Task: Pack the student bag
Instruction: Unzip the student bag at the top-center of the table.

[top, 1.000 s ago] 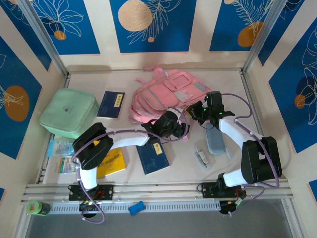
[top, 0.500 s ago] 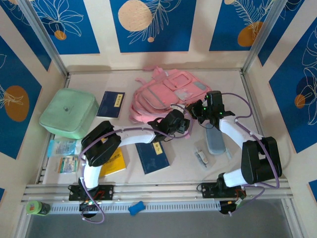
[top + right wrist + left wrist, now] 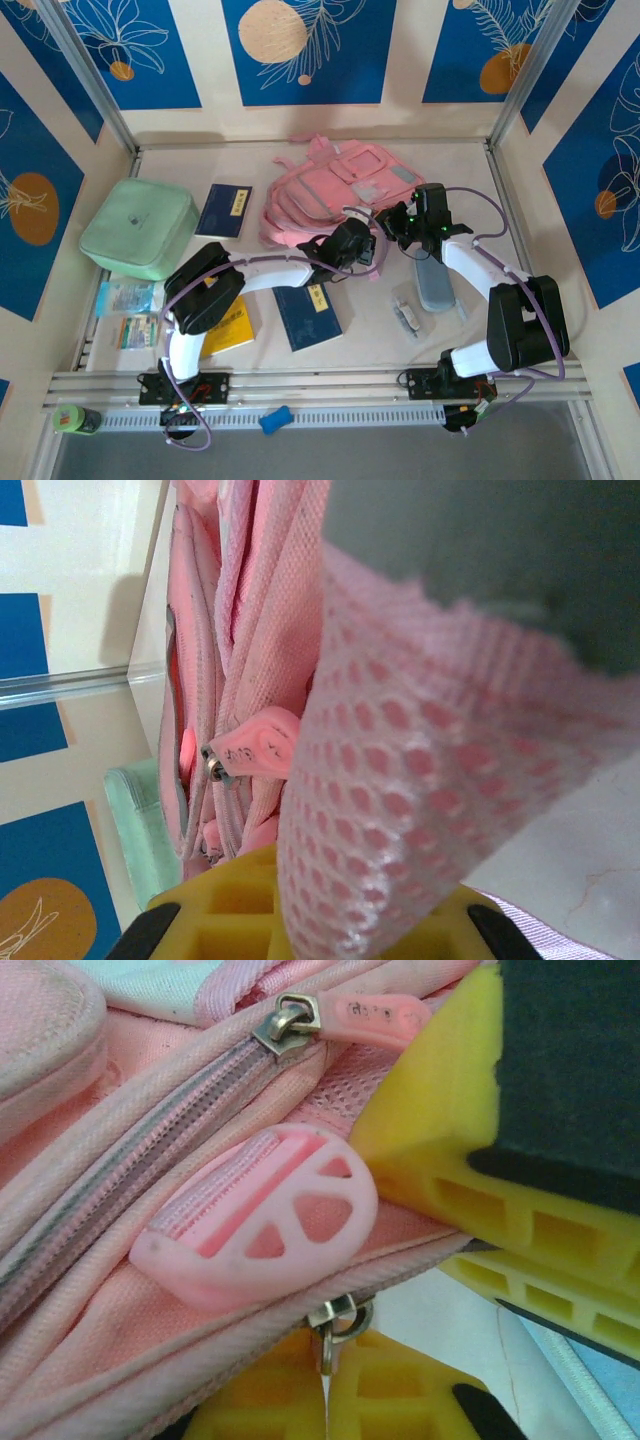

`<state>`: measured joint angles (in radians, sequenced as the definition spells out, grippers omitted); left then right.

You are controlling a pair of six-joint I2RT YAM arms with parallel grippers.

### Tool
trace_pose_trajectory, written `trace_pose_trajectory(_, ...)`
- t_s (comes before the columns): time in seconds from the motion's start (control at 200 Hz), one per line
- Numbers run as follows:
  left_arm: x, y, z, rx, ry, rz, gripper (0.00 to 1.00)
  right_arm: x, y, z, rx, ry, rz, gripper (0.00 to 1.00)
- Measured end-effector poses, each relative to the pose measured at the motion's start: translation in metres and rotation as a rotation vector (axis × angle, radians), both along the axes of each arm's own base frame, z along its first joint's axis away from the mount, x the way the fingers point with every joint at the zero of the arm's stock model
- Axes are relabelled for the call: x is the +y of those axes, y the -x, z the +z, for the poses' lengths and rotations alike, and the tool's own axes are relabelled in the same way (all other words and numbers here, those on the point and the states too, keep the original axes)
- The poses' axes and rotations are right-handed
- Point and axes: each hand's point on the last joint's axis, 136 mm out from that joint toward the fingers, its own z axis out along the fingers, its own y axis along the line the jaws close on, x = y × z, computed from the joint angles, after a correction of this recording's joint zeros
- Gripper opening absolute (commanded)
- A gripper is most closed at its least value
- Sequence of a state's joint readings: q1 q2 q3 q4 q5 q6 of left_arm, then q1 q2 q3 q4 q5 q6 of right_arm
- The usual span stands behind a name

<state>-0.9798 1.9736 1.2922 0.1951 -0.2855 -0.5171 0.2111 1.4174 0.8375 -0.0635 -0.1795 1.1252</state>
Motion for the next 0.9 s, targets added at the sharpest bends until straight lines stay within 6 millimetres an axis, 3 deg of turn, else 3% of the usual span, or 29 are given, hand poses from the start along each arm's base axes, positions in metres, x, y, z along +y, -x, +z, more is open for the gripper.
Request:
trace_pose_trajectory(0.215, 0.007, 0.005, 0.000, 0.007, 0.006, -0.019, 0.00, -0.002, 0.001, -0.001, 0.002, 0.004, 0.006, 0.00)
trace_pose_trajectory(0.65, 0.044, 0.015, 0.008, 0.083, 0.057, -0.025, 0.00, -0.021, -0.007, 0.011, -0.008, 0.003, 0.017, 0.00)
trace_pose_trajectory(0.9, 0.067, 0.028, 0.004, 0.126, 0.017, -0.021, 0.00, -0.037, -0.027, 0.000, 0.032, 0.016, 0.028, 0.00)
